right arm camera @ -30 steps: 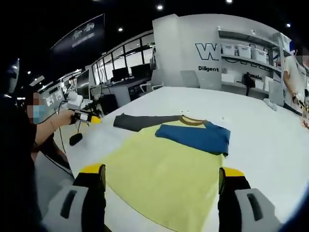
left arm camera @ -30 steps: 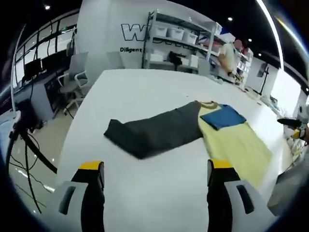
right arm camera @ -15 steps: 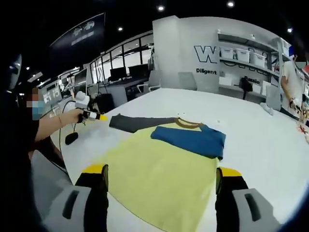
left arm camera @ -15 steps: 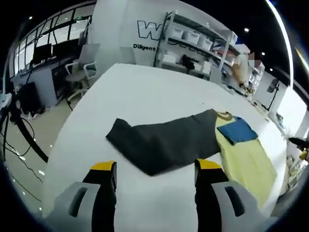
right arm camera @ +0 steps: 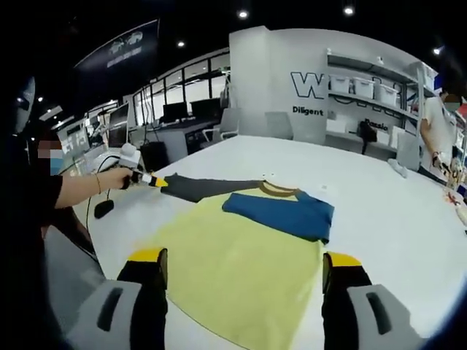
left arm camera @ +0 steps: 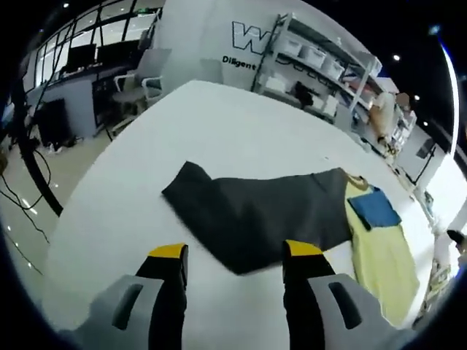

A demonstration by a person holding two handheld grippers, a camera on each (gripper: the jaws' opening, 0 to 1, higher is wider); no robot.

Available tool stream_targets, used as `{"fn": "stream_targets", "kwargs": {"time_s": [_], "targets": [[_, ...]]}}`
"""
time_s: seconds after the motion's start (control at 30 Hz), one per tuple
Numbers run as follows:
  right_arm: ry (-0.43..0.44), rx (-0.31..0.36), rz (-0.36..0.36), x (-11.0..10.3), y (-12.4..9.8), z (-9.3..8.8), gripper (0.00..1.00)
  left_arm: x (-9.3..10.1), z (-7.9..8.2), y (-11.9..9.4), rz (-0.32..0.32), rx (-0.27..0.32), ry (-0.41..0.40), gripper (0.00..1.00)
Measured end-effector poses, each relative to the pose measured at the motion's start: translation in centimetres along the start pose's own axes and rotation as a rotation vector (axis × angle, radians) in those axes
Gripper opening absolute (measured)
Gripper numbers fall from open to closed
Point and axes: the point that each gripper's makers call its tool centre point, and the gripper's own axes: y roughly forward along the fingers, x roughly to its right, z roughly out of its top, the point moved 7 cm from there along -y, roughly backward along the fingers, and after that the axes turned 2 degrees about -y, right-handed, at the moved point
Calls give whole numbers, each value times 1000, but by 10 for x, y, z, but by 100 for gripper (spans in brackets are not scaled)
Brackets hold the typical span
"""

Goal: Fold the garment on the visible template until the final outline fits inside the template.

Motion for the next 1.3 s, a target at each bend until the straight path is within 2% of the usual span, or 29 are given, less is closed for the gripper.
{"fn": "stream_targets", "kwargs": {"time_s": [0.2, 0.27, 0.4, 0.53, 0.77, 0.9, 1.03, 1.3], "targets": [[-9, -1, -12, 1, 0, 1, 83, -1, 1, 3, 21, 14, -24, 40], [-10, 3, -11, 0, 0, 1, 83, -4, 2, 3, 40, 26, -60, 37], [-16, -1, -22, 1, 0, 1, 82, -7, 2, 2, 83, 3, -58, 24], [-16, 0, -23, 1, 0, 1, 81, -8, 0, 4, 96, -17, -65, 18], [-25, -13, -29, 1, 1, -1, 79, -11, 1, 6, 98, -41, -68, 0], [-27, -13, -24, -1, 1, -1, 79, -6, 8, 1, 92, -26, -2, 0], [-33, -20, -19, -2, 3, -3, 79, 0, 15, -3, 86, -11, 21, 0], [-39, -28, 3, -7, 6, -5, 80, 43, 52, -9, 0, 76, 132, 0]]}}
